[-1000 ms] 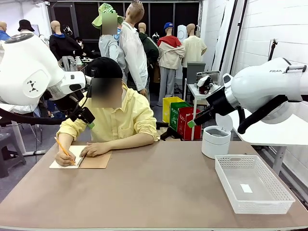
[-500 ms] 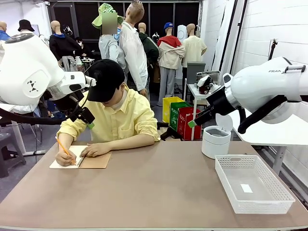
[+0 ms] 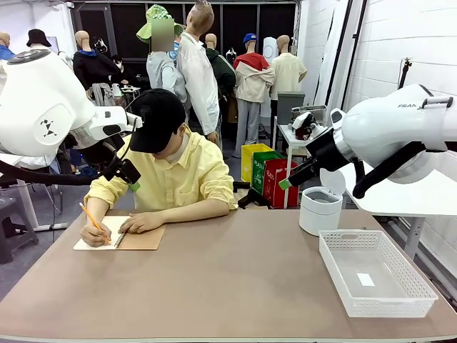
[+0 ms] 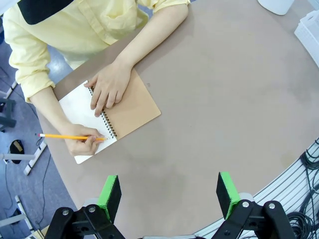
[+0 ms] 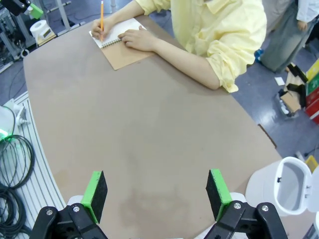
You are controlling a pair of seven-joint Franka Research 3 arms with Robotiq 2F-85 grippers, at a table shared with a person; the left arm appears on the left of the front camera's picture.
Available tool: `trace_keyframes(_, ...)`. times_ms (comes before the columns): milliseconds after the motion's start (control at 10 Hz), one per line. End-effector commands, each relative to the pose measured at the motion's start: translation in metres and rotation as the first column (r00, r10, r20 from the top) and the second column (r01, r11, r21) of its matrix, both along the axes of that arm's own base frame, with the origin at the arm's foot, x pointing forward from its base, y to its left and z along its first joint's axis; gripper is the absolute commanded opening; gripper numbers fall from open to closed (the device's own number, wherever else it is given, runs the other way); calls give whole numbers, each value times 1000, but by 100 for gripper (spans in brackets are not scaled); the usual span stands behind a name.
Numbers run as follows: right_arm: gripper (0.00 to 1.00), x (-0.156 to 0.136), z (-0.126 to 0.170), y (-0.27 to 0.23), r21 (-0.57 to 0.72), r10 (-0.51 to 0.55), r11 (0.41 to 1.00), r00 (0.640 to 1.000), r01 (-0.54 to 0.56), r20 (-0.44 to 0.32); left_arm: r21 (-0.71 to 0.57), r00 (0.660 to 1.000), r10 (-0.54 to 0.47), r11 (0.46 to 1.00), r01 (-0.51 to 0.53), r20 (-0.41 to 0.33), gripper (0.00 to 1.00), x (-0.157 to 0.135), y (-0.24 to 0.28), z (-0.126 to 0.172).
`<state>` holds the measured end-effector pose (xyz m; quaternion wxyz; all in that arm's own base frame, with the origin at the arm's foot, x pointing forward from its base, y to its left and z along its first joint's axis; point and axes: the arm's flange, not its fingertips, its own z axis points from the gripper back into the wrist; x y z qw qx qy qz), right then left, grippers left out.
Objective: Sort the paper based on its condition.
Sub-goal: If a person hands you a paper, place it in the Organizing basket , and if it's crumpled, put it in the Trash can.
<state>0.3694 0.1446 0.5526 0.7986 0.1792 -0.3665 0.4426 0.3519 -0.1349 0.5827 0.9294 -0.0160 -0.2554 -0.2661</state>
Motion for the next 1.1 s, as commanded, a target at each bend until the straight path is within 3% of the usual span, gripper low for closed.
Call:
trace_keyframes(0, 100, 1, -1, 0, 17, 6, 1000, 1000, -6, -11, -3, 1000, -3, 1000, 3, 5, 100, 0, 0, 0)
trace_keyframes(1000, 100, 1, -1, 0, 17, 6, 1000, 1000, -6, -11, -3, 1000, -3, 1000, 3, 5, 100, 0, 0, 0)
